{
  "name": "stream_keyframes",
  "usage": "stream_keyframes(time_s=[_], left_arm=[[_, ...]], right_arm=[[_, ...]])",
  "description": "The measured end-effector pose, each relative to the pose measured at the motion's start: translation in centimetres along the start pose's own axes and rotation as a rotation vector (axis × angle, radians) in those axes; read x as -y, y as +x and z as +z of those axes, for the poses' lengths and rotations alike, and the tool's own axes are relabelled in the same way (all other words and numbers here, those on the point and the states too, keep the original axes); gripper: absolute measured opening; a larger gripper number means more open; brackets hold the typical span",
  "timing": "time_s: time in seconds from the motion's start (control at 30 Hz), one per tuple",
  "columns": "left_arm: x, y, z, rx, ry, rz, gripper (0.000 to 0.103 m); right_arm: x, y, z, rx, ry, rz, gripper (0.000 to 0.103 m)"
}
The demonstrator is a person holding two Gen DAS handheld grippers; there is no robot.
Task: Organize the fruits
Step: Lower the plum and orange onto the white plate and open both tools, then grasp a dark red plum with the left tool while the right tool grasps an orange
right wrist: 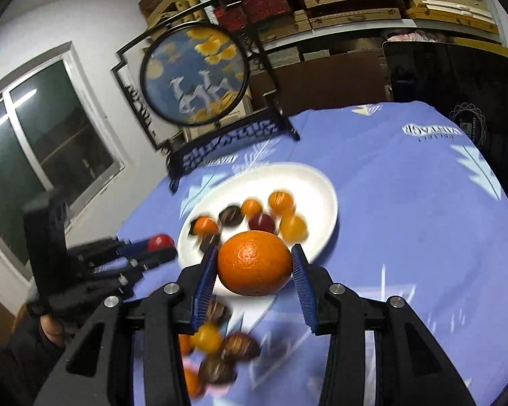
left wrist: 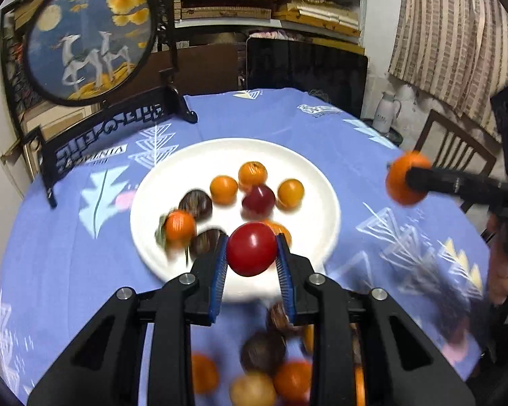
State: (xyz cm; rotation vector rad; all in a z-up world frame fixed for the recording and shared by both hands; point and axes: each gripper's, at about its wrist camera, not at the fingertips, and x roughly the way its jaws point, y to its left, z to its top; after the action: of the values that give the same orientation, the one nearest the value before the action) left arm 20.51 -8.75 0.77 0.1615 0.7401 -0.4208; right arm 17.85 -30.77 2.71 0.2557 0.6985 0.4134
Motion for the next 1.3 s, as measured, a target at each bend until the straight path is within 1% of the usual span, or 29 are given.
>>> stream_keyframes(time_s=[0.07,0.1,0.2,0.23,0.3,0.4,0.43,0.47,0.5,0.53,0.57,0.67,0.73,0.83,0.9,0.93,1.0,1.03,1.07,1.1,1.13,1.2,1.3], left_arm=[[-0.3,2.7,1.7,-0.037,-0.002,-0.003,0.027],[-0.3,3.4,2.0,-0.046,-0.003,-0.003,0.027],[-0.8,7.0,3.2,-0.087,-0.012,0.016,0.027],[-0.9,7.8,3.3,-0.098,-0.018,0.022,0.027],[-1.5,9.6,3.5,-0.13,-0.031,0.029,0.027],[-2.0,11.3,3.1,-0.171,-0.048,0.02,0.027],[-2.1,11.2,3.2,-0.168,-0.053,0.019,0.028],[-2.2,11.1,3.3,-0.155,-0.052,0.026,0.032],[-2.2,11.1,3.4,-0.151,-0.046,0.044,0.041],[-2.3,11.1,3.4,-0.148,-0.045,0.06,0.056],[-2.3,10.8,3.4,-0.14,-0.045,0.068,0.058],[-2.1,9.5,3.4,-0.119,-0.041,0.064,0.058],[-2.0,7.6,3.4,-0.085,-0.04,0.06,0.058],[-1.9,3.9,2.8,-0.035,-0.033,0.064,0.058],[-1.9,1.5,1.8,-0.008,-0.025,0.067,0.061],[-1.9,-0.3,0.7,0.007,-0.017,0.067,0.064],[-1.9,-2.4,-0.9,0.023,-0.002,0.07,0.067],[-2.1,-3.8,-2.4,0.028,0.009,0.075,0.068],[-2.0,-4.5,-3.2,0.027,0.016,0.08,0.069],[-2.1,-5.3,-4.8,0.021,0.025,0.092,0.069],[-2.3,-5.8,-6.0,0.013,0.032,0.105,0.069],[-2.7,-6.5,-8.2,-0.005,0.024,0.12,0.069],[-3.8,-6.9,-10.9,-0.033,-0.029,0.109,0.068]], right_arm=[[1.0,1.9,2.1,-0.008,0.01,-0.012,0.044],[1.3,3.0,3.0,-0.014,0.013,-0.02,0.044],[2.6,7.6,5.0,-0.071,0.043,-0.03,0.044],[2.8,8.7,5.2,-0.085,0.05,-0.03,0.044],[3.4,11.9,5.4,-0.122,0.058,-0.057,0.044],[3.8,14.7,5.1,-0.154,0.056,-0.082,0.044],[3.8,15.3,4.9,-0.159,0.047,-0.091,0.044],[3.7,15.8,4.8,-0.162,0.038,-0.097,0.045],[3.5,15.9,4.7,-0.159,0.028,-0.099,0.046],[3.4,16.0,4.7,-0.157,0.017,-0.103,0.046],[3.1,16.0,4.7,-0.155,0.005,-0.108,0.047],[2.4,14.7,4.8,-0.117,-0.025,-0.117,0.047],[2.2,13.2,5.0,-0.089,-0.025,-0.124,0.047],[1.2,9.6,4.3,-0.033,-0.04,-0.126,0.047],[0.5,7.5,3.4,-0.02,-0.048,-0.109,0.047],[0.0,6.2,2.6,-0.017,-0.052,-0.092,0.048],[-1.0,4.2,0.7,-0.024,-0.072,-0.065,0.051],[-1.6,3.2,-0.5,-0.025,-0.092,-0.063,0.051],[-2.2,2.6,-1.5,-0.026,-0.112,-0.07,0.051],[-2.9,2.0,-2.7,-0.03,-0.137,-0.077,0.051],[-3.9,1.2,-4.6,-0.044,-0.166,-0.076,0.051],[-5.0,0.1,-7.1,-0.065,-0.195,-0.057,0.051],[-6.4,-1.0,-10.4,-0.097,-0.202,-0.023,0.052]])
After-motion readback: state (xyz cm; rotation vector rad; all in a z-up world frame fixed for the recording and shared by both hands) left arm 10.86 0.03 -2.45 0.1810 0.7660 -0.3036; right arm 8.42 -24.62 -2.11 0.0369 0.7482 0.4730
